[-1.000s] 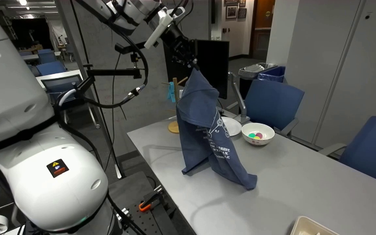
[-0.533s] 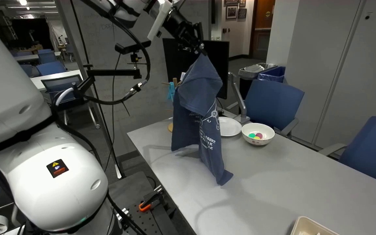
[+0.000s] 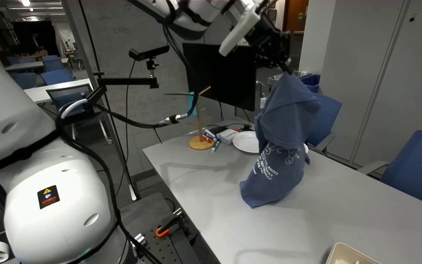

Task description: Unfold the t-shirt

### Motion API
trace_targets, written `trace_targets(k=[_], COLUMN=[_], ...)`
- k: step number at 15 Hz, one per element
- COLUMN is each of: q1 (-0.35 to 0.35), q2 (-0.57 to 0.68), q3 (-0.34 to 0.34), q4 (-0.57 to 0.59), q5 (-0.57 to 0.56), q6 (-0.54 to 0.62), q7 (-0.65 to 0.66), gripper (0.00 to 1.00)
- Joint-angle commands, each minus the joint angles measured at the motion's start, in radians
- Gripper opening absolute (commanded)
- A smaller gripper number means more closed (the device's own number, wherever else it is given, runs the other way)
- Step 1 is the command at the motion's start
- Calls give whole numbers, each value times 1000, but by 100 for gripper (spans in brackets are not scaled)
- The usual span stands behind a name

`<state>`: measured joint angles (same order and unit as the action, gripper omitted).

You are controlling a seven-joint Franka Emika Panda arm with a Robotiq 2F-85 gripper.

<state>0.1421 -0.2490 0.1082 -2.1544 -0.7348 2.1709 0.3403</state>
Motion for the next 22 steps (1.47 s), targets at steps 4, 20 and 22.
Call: trace_targets(k=[4, 20, 22], q1=[-126, -153, -167], q2=[123, 549, 625], q3=[-96, -93, -92], q4=[-144, -50, -11], q5=[83, 534, 528], q6=[185, 26, 16], q7=[-75, -704, -749], gripper=[50, 100, 100])
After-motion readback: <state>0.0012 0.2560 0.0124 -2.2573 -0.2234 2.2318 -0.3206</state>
